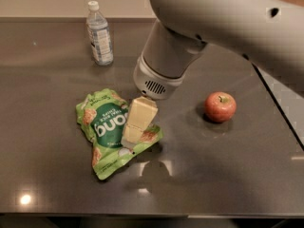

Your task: Move green rice chip bag near blue plastic bottle

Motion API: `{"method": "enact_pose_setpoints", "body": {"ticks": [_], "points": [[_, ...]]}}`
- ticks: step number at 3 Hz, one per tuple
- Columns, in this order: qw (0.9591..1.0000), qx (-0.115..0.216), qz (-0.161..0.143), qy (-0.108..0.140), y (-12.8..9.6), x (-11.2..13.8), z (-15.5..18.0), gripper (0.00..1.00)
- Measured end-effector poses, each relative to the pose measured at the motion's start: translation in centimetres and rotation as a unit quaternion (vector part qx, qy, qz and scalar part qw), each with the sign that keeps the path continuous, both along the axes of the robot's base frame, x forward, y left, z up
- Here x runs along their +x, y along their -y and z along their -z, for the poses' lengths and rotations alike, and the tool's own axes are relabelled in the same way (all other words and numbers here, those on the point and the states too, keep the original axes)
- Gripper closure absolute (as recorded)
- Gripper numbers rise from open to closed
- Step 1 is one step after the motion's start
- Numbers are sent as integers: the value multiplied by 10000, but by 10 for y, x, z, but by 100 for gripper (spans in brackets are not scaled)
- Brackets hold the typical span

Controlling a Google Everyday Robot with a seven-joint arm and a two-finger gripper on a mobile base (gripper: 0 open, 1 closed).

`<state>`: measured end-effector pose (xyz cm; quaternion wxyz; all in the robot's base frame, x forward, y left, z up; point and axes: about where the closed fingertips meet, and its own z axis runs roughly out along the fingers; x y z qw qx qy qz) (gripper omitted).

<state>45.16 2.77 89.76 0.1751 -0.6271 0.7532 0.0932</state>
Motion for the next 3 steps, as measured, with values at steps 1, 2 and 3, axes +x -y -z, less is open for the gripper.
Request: {"method": "enact_pose_setpoints", "body": {"ticks": [1, 2, 3], "points": [[9999, 69, 19, -113, -19, 2, 17, 0], [9996, 118, -7, -267, -35, -3, 40, 0], [9994, 157, 2, -297, -39, -1, 46, 0]]}}
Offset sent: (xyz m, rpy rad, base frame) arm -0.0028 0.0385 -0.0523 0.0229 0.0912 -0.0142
